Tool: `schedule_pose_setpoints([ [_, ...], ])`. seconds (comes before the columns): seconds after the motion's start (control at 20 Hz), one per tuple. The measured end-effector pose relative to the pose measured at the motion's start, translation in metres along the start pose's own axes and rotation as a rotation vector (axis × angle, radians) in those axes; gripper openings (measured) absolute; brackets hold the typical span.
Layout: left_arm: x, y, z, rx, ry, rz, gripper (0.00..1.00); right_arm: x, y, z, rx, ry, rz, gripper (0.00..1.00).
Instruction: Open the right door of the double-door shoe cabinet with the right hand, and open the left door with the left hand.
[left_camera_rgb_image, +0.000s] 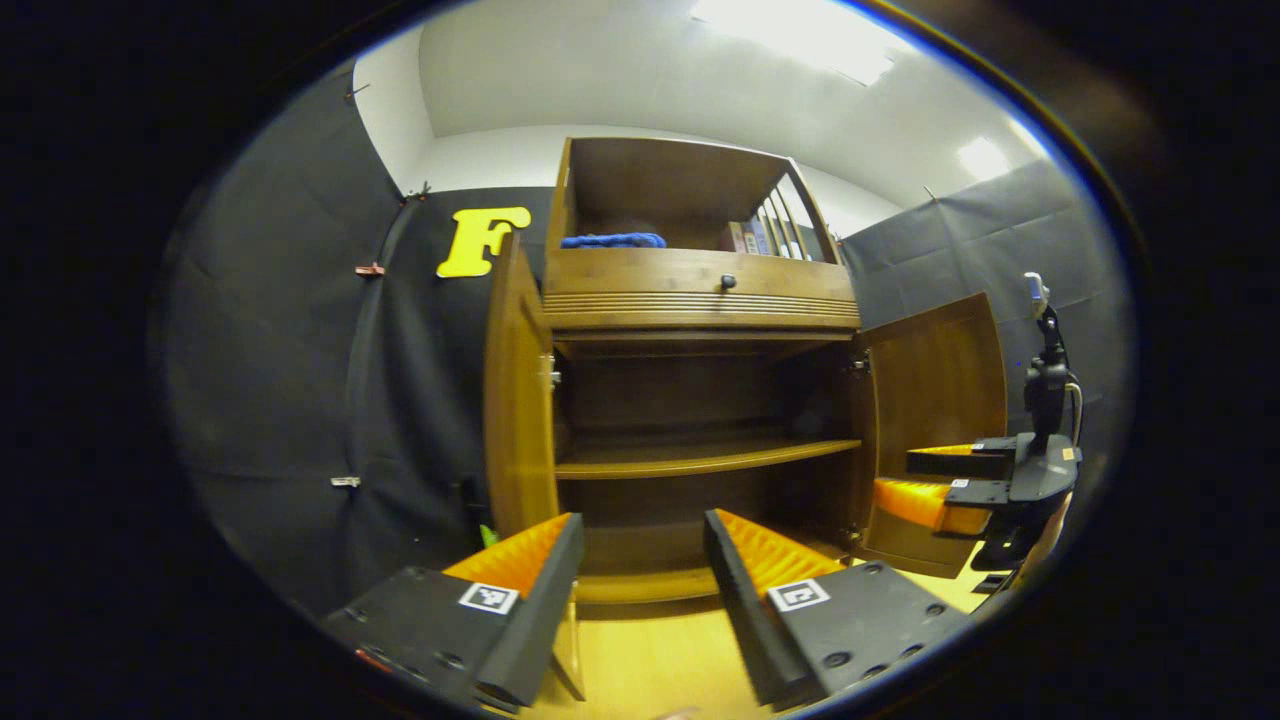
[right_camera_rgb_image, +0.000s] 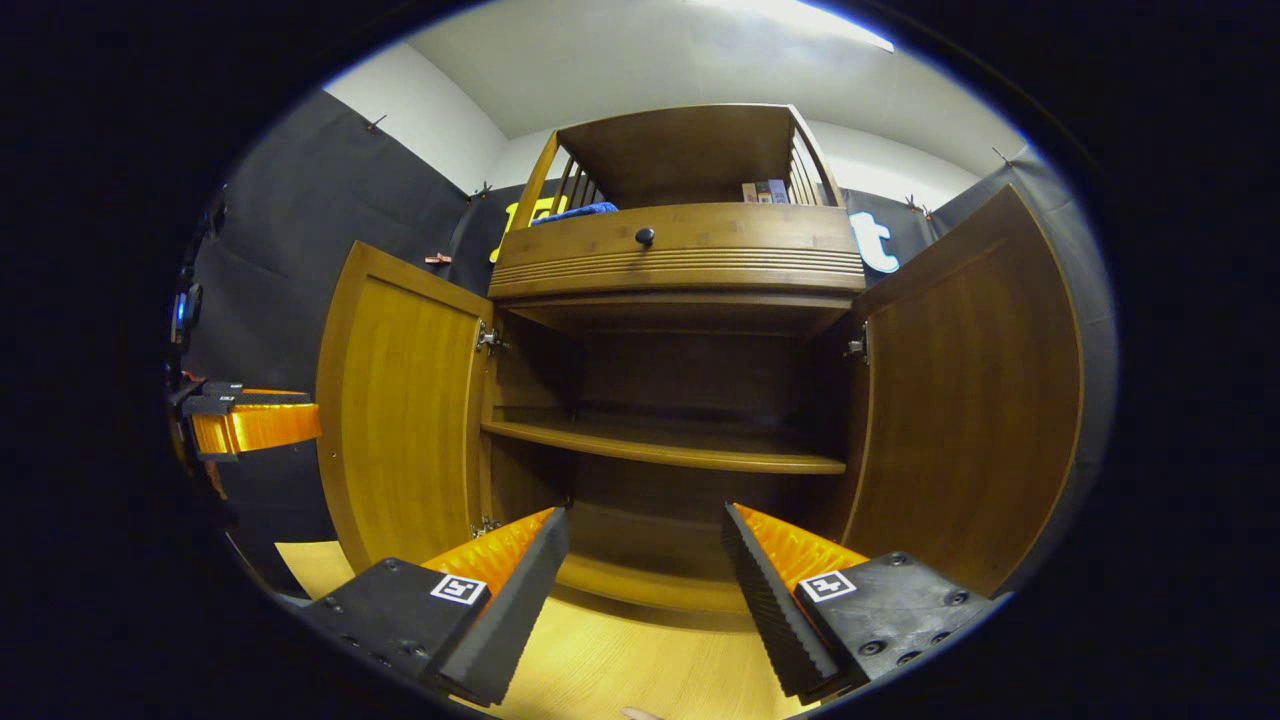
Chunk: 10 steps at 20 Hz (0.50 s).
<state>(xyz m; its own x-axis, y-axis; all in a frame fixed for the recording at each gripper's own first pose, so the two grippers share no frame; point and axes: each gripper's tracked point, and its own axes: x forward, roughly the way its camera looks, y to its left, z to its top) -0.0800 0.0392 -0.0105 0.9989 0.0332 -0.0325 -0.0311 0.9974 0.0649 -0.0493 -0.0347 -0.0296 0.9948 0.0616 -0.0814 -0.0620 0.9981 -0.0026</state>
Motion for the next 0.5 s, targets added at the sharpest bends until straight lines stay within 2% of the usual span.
schedule_pose_setpoints([
  [0.1,0.017,-0.004,-0.003,0.014,0.009,0.016,1.0,0.002,0.004,-0.001,-0.007,0.018,0.007,0.99],
  [0.15,0.022,-0.007,-0.007,0.025,0.01,0.022,1.0,0.001,0.005,0.0,-0.013,0.019,0.008,0.96],
  [0.2,0.026,-0.011,-0.009,0.035,0.011,0.028,1.0,-0.001,0.006,0.004,-0.021,0.018,0.004,0.98],
  [0.25,0.032,-0.014,-0.01,0.039,0.011,0.028,0.96,-0.001,0.004,0.006,-0.031,0.011,-0.005,0.98],
  [0.3,0.038,-0.019,-0.012,0.039,0.015,0.017,1.0,-0.003,0.006,0.009,-0.042,0.005,-0.013,0.96],
  [0.35,0.044,-0.027,-0.018,0.032,0.015,0.002,1.0,-0.003,0.006,0.009,-0.053,-0.001,-0.019,0.98],
  [0.45,0.048,-0.034,-0.019,0.016,0.016,-0.027,0.96,-0.006,0.005,0.012,-0.067,-0.011,-0.029,0.95],
  [0.5,0.05,-0.036,-0.018,0.011,0.014,-0.036,0.96,-0.006,0.005,0.015,-0.07,-0.018,-0.03,0.99],
])
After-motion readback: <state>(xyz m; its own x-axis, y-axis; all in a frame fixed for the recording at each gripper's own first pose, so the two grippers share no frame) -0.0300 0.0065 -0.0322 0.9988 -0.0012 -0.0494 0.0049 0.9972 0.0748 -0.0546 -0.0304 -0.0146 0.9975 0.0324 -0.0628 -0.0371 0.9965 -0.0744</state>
